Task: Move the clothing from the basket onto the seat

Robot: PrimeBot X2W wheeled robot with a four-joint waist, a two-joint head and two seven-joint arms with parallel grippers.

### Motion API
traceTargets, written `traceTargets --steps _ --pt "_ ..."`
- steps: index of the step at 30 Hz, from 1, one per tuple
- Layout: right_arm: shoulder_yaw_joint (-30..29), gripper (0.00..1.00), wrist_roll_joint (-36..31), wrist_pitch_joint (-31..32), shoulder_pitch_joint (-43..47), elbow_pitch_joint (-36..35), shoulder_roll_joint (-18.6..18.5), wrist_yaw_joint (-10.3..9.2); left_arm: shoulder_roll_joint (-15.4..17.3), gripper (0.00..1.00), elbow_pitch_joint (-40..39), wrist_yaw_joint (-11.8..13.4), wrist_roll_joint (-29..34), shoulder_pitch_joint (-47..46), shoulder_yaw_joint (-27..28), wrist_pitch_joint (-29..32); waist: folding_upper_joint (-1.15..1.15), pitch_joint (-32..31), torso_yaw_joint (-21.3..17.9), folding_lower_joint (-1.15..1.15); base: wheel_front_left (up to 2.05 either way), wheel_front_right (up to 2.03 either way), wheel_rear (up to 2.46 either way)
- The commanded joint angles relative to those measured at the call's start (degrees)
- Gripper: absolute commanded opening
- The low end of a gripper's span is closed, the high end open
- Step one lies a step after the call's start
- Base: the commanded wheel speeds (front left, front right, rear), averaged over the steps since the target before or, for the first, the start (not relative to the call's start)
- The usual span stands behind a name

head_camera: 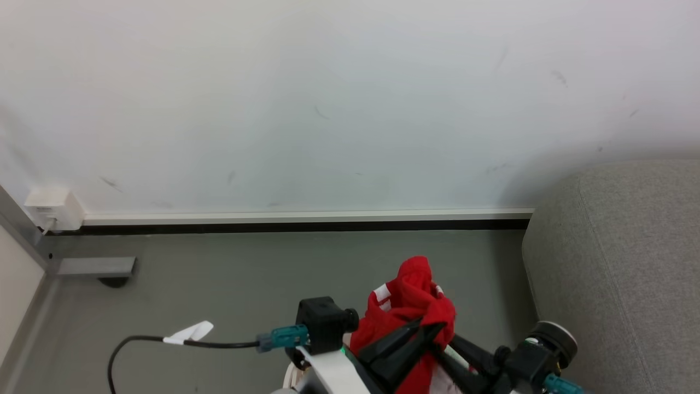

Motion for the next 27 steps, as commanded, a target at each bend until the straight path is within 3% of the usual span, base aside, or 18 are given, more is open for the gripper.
traceTargets --steps 1,4,5,6,7,8,16,27 --pt "-0.73 0.0 0.88 0.03 -0.51 0.23 -0.09 -0.12 0.25 0.0 0.67 -0.01 0.0 -0.58 0.17 -0.55 0.0 0.05 -0.06 0.0 0.0 0.0 0.0" --pt "-2.0 0.0 2.31 0.03 -0.03 0.08 -0.49 -0.12 0.38 0.0 2.04 0.92 1.16 -0.52 0.54 -1.83 0.0 0.19 -0.47 0.0 0.0 0.0 0.0" --pt "-2.46 0.0 2.49 0.03 0.13 0.04 -0.74 -0.12 0.46 0.05 2.48 1.15 1.83 -0.63 0.54 -2.28 0.0 0.36 -0.69 0.0 0.0 0.0 0.0" --pt "-2.93 0.0 2.67 0.03 0.19 -0.01 -0.92 -0.12 0.44 0.21 2.86 1.68 2.36 -0.66 0.82 -2.92 0.0 0.59 -0.97 0.0 0.0 0.0 0.0" --pt "-3.53 0.0 2.86 0.03 0.26 -0.09 -1.11 -0.12 0.38 0.47 3.29 1.89 2.8 -0.71 0.99 -3.58 0.0 0.78 -1.21 0.0 0.0 0.0 0.0" --pt "-4.19 0.0 2.86 0.03 0.4 -0.1 -1.37 -0.12 0.38 1.0 3.8 2.17 3.43 -0.72 0.88 -4.18 0.0 0.88 -1.51 0.0 0.0 0.0 0.0" --pt "-10.11 0.0 2.22 0.02 1.17 -1.67 -2.52 -0.12 -0.04 1.0 7.83 3.88 7.03 -0.73 0.42 -7.61 0.0 2.56 -6.77 0.0 0.0 0.0 0.0" --pt "-17.94 0.0 0.45 0.02 3.15 -4.27 -2.98 -0.12 -1.37 1.0 12.41 3.31 11.38 -1.26 -1.42 -9.89 0.0 5.74 -17.55 0.0 0.0 0.0 0.0"
